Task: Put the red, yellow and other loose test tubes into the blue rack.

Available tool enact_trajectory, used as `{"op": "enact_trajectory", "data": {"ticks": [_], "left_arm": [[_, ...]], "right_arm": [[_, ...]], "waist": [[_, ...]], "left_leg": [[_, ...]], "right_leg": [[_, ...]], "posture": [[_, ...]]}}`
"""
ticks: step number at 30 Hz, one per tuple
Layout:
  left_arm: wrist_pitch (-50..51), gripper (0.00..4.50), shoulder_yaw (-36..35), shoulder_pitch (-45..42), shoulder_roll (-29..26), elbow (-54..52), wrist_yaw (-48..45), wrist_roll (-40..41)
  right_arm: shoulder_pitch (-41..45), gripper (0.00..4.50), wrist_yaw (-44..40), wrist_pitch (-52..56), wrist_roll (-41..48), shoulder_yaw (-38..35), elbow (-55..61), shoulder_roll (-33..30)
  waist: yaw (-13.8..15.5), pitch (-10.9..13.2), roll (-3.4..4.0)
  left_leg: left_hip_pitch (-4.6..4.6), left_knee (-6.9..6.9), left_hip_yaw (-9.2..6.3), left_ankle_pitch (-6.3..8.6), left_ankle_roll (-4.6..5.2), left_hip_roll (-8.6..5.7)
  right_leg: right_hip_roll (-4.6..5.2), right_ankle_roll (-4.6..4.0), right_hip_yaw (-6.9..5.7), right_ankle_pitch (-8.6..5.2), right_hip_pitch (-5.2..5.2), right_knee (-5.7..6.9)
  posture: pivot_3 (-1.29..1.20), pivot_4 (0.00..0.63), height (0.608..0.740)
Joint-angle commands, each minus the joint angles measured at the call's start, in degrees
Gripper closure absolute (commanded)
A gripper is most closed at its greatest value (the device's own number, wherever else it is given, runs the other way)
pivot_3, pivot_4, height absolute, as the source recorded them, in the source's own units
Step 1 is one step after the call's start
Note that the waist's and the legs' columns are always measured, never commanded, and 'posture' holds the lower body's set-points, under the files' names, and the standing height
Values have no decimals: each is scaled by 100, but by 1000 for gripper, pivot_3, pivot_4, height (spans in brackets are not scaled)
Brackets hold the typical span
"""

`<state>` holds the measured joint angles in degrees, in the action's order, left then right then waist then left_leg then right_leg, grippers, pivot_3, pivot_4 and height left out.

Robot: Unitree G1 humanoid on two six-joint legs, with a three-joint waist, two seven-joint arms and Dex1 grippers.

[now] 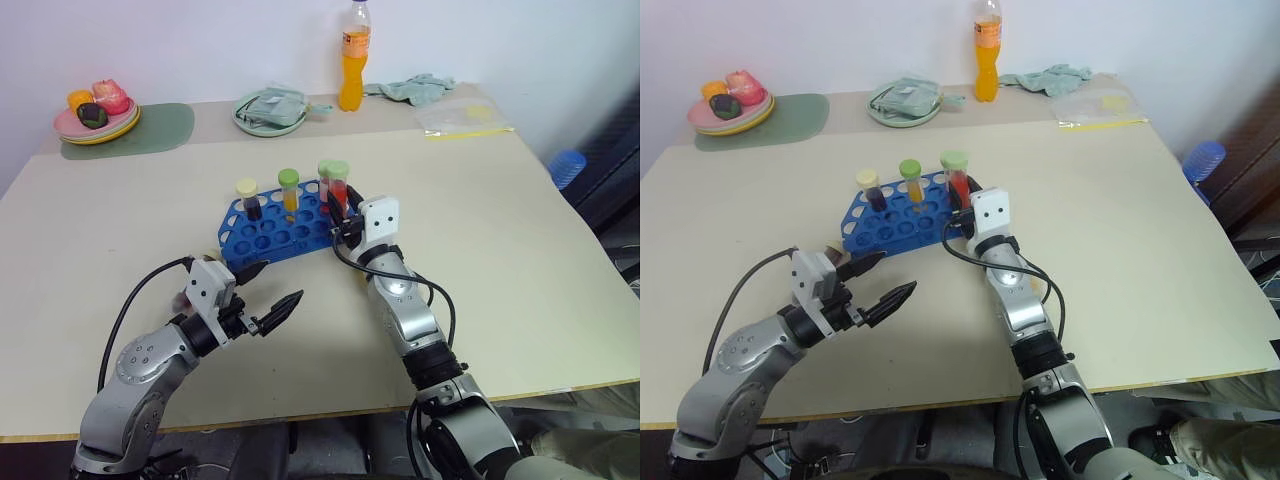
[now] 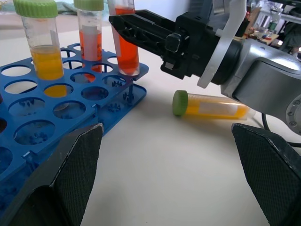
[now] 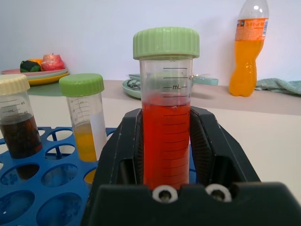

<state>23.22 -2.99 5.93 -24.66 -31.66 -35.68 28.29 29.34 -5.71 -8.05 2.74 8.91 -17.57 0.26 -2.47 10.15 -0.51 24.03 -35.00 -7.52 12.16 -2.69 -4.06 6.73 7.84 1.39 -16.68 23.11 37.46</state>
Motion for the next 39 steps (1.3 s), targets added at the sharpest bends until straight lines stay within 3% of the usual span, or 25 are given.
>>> {"op": "enact_trajectory", "data": {"ticks": [1,4,6,10,14,17,19,22,25,31,39], "left_arm": [[-91,0,15,-35,13,-137,-3,75],[-107,0,32,-11,26,-132,-4,60],[-115,0,37,13,34,-144,6,47],[-119,0,-13,95,43,-191,41,51],[-84,0,-62,152,-59,-210,-27,83],[-38,0,2,95,-196,-157,-218,130],[-43,0,80,-9,-258,-27,-376,140],[-156,0,203,-193,-273,252,-556,41],[-231,0,273,-322,-220,415,-648,34],[-322,0,497,-196,-309,370,-910,-36],[-271,0,710,238,-636,75,-1239,32]], "right_arm": [[22,1660,-195,-72,119,-84,270,72],[-36,89,-210,-122,-13,-85,730,-15],[-93,89,-339,59,57,-118,1160,-132],[-418,89,-924,1436,668,-357,2683,-786],[-756,89,-1626,4648,2009,-898,4406,-2388],[-334,89,-2206,6969,2943,-1113,4836,-3735],[217,89,-2504,8170,3389,-975,4761,-4282],[1058,89,-2630,9426,3716,-764,4287,-4270],[1724,89,-2543,9972,3632,-201,3884,-4176],[2526,89,-2388,10055,3924,971,2888,-4249],[2777,89,-2119,10043,3366,1604,2362,-4047]], "waist": [[1,0,0],[2,0,1],[5,0,1],[32,0,0],[159,0,1],[165,3,7],[138,6,20],[136,3,22],[164,1,18],[174,2,16],[159,2,18]], "left_leg": [[0,0,0,0,0,0],[0,0,0,0,0,0],[0,0,0,0,0,0],[0,-2,-1,0,0,0],[0,-7,-5,3,5,-3],[0,-11,-4,5,9,-1],[-1,-10,2,7,11,2],[-6,-8,7,9,16,4],[-4,-11,5,11,19,2],[14,-19,3,11,19,-4],[15,-14,0,11,19,-2]], "right_leg": [[0,0,0,0,0,0],[0,0,0,0,0,0],[0,0,1,0,1,1],[2,0,1,0,-2,0],[6,1,-1,-1,-12,-10],[8,-2,-3,-2,-18,-13],[6,-9,-5,-5,-17,-15],[5,-6,-6,-4,-19,-16],[7,-3,-14,-2,-30,-25],[14,1,-16,0,-20,-29],[13,1,-14,0,-9,-25]], "posture": [[0,150,740],[0,150,740],[0,150,740],[0,150,740],[0,150,740],[0,150,740],[0,150,740],[0,150,740],[0,150,740],[0,150,740],[0,150,740]]}}
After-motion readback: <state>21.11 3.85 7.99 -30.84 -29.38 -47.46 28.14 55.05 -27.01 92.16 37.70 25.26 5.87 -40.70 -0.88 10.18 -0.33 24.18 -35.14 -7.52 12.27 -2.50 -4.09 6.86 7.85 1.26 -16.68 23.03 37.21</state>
